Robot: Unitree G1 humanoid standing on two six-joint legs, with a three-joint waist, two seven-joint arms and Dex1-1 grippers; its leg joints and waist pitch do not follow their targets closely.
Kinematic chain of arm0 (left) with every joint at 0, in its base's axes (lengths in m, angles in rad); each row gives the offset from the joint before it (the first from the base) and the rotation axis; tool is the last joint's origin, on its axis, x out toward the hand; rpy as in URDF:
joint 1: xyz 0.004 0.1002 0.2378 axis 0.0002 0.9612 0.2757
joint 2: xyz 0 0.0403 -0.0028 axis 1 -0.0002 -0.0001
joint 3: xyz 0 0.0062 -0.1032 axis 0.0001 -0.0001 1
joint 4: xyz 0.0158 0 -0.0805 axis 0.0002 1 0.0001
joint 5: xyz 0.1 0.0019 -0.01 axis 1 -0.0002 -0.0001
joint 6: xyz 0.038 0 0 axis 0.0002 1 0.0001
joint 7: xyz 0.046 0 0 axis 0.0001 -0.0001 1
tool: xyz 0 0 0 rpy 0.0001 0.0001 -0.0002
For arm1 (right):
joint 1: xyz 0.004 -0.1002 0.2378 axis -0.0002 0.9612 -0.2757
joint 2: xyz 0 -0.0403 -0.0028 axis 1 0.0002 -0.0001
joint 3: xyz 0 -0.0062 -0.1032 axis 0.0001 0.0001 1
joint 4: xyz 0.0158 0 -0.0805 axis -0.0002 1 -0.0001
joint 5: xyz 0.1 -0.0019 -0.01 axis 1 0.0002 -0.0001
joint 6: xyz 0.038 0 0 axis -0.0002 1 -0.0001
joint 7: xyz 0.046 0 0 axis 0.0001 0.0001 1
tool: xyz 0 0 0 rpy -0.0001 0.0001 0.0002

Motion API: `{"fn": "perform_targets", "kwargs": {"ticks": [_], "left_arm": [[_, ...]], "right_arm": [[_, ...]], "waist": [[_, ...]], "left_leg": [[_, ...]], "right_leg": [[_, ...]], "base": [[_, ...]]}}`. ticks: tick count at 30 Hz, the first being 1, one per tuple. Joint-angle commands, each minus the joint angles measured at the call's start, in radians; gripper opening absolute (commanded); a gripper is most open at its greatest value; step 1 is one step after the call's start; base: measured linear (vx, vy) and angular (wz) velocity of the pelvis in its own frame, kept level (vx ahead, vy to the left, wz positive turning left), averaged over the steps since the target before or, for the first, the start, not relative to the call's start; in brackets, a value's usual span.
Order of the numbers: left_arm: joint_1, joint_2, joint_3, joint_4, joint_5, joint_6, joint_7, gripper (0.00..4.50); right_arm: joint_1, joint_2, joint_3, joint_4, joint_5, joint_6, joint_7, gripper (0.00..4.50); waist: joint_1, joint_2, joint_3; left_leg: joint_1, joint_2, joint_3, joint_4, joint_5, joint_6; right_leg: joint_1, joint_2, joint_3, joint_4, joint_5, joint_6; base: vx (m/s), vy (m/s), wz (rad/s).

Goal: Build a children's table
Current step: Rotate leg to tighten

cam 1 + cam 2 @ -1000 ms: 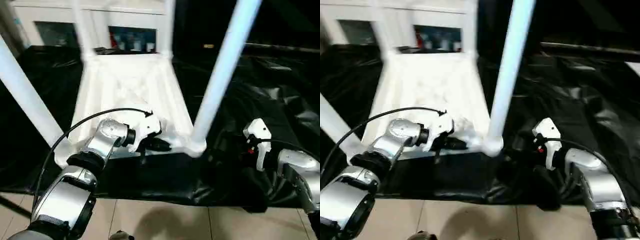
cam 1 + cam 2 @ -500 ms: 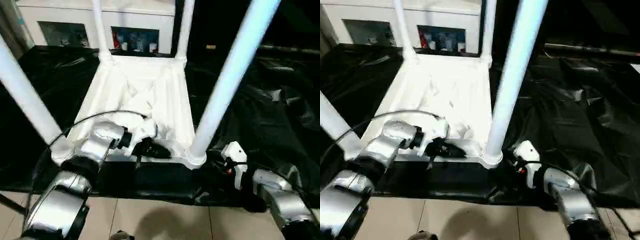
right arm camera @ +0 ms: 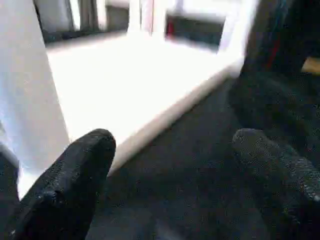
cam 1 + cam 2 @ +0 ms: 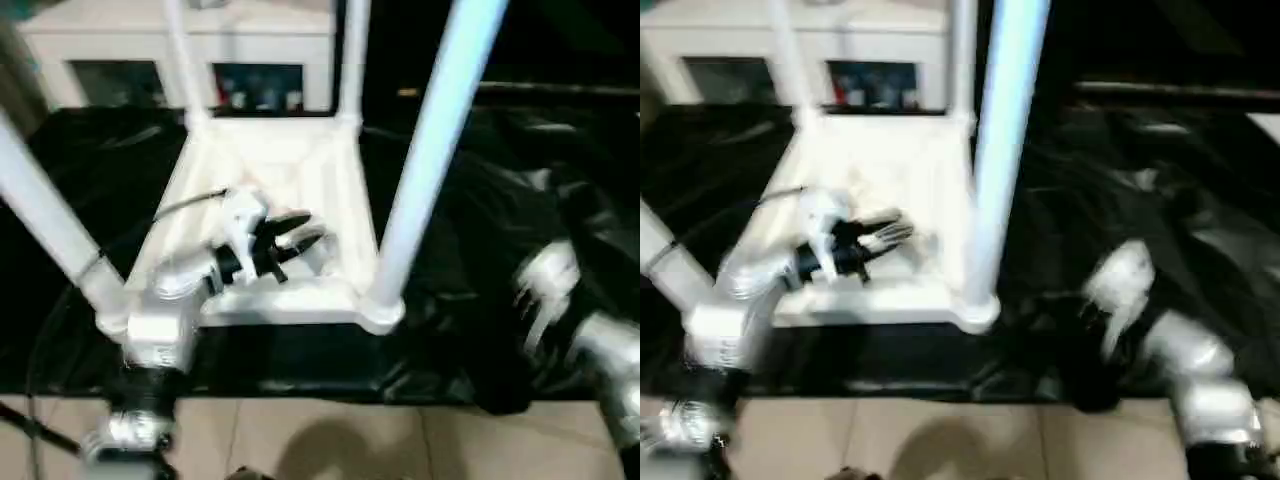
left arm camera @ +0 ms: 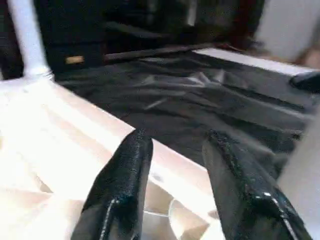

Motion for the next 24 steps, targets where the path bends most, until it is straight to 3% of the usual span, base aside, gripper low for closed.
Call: {"fn": "perform_targets", "kwargs": {"ticks": [1,4,5,8,9,11,12,13,15,16,17,18,20,23,24], "left_arm": [[0.025,-0.002,-0.003,-0.044,0.02,0.006,0.049,2.36],[0.05,-0.031,-0.003,-0.054,0.03,0.031,0.112,2.61],[0.05,-0.031,-0.003,-0.054,0.03,0.031,0.112,2.69],[0.101,-0.068,-0.013,-0.098,0.079,0.045,0.246,2.88],[0.12,-0.078,-0.015,-0.117,0.076,0.052,0.263,2.99],[0.148,-0.085,-0.015,-0.146,0.082,0.057,0.292,3.13],[0.161,-0.084,-0.019,-0.166,0.088,0.071,0.3,3.15],[0.17,-0.087,-0.018,-0.179,0.099,0.053,0.321,3.32],[0.175,-0.098,-0.012,-0.194,0.132,-0.051,0.374,3.45],[0.173,-0.099,-0.01,-0.197,0.132,-0.065,0.378,3.45],[0.17,-0.099,-0.008,-0.2,0.13,-0.076,0.382,3.45],[0.167,-0.099,-0.008,-0.199,0.14,-0.083,0.402,3.45],[0.165,-0.091,-0.009,-0.189,0.172,-0.066,0.45,3.45],[0.178,-0.093,-0.008,-0.207,0.184,-0.034,0.483,3.45],[0.185,-0.09,-0.015,-0.215,0.184,-0.029,0.481,3.45]], "right_arm": [[0.019,0.019,-0.006,-0.031,0.007,0.016,-0.056,4.19],[-0.014,0.059,-0.043,-0.05,0.034,0.003,-0.138,4.19],[-0.014,0.059,-0.043,-0.05,0.034,0.003,-0.138,4.19],[-0.059,0.145,-0.091,-0.094,0.008,0.042,-0.313,4.19],[-0.059,0.167,-0.084,-0.103,-0.006,0.049,-0.35,4.19],[-0.05,0.199,-0.06,-0.109,-0.038,0.051,-0.4,4.19],[-0.043,0.213,-0.039,-0.106,-0.074,0.058,-0.433,4.19],[-0.039,0.221,-0.017,-0.1,-0.105,0.054,-0.46,4.19],[-0.038,0.259,0.008,-0.082,-0.147,0.084,-0.542,4.19],[-0.04,0.267,0.015,-0.075,-0.16,0.076,-0.552,4.19],[-0.043,0.275,0.024,-0.067,-0.175,0.065,-0.56,4.19],[-0.046,0.284,0.039,-0.052,-0.185,0.059,-0.56,4.19],[-0.061,0.303,0.085,-0.014,-0.204,0.055,-0.552,4.19],[-0.073,0.309,0.122,0.004,-0.222,0.064,-0.543,4.19],[-0.073,0.315,0.121,0.006,-0.225,0.066,-0.553,4.19]], "waist": [[-0.007,-0.012,-0.056],[-0.02,-0.019,-0.056],[-0.021,-0.016,-0.056],[-0.037,-0.015,-0.054],[-0.038,-0.022,-0.056],[-0.041,-0.016,-0.055],[-0.043,-0.019,-0.058],[-0.047,-0.019,-0.058],[-0.051,-0.029,-0.059],[-0.052,-0.024,-0.062],[-0.053,-0.047,-0.063],[-0.046,-0.047,-0.064],[-0.042,-0.035,-0.066],[-0.042,-0.044,-0.065],[-0.038,-0.04,-0.065]], "left_leg": [[0.019,0.019,-0.015,-0.068,-0.356,0.036],[0.017,0.016,-0.016,-0.067,-0.366,0.032],[0.02,0.016,-0.016,-0.067,-0.372,0.031],[0.011,0.016,-0.019,-0.071,-0.371,0.024],[0.011,0.016,-0.021,-0.071,-0.369,0.022],[0.012,0.016,-0.018,-0.07,-0.366,0.021],[0.012,0.015,-0.018,-0.069,-0.366,0.019],[0.008,0.017,-0.019,-0.071,-0.357,0.013],[0.007,0.015,-0.019,-0.069,-0.351,0.016],[0.007,0.016,-0.019,-0.069,-0.345,0.017],[0.004,0.018,-0.017,-0.067,-0.338,0.022],[0.004,0.019,-0.016,-0.067,-0.319,0.027],[0.003,0.021,-0.016,-0.066,-0.283,0.03],[0.0,0.022,-0.014,-0.066,-0.275,0.032],[0.003,0.022,-0.014,-0.065,-0.271,0.033]], "right_leg": [[0.026,-0.037,0.025,-0.099,-0.498,-0.103],[0.021,-0.034,0.023,-0.102,-0.529,-0.079],[0.017,-0.034,0.023,-0.102,-0.533,-0.078],[0.019,-0.032,0.021,-0.1,-0.521,-0.071],[0.021,-0.032,0.021,-0.099,-0.529,-0.058],[0.015,-0.032,0.025,-0.102,-0.514,-0.063],[0.016,-0.031,0.026,-0.1,-0.508,-0.06],[0.016,-0.03,0.027,-0.096,-0.483,-0.062],[0.018,-0.031,0.027,-0.093,-0.468,-0.065],[0.019,-0.032,0.029,-0.092,-0.45,-0.066],[0.019,-0.031,0.029,-0.092,-0.441,-0.064],[0.02,-0.034,0.031,-0.085,-0.414,-0.068],[0.018,-0.031,0.034,-0.075,-0.333,-0.081],[0.024,-0.03,0.033,-0.067,-0.262,-0.104],[0.024,-0.033,0.035,-0.066,-0.254,-0.113]], "base": [[0.0,0.0,0.0],[0.0,0.0,0.0],[0.0,0.0,0.0],[0.0,0.0,0.0],[0.0,0.0,0.0],[0.0,0.0,0.0],[0.0,0.0,0.0],[0.0,0.0,0.0],[0.0,0.0,0.0],[0.0,0.0,0.0],[0.0,0.0,0.0],[0.0,0.0,0.0],[0.0,0.0,0.0],[0.0,0.0,0.0],[0.0,0.0,0.0]]}}
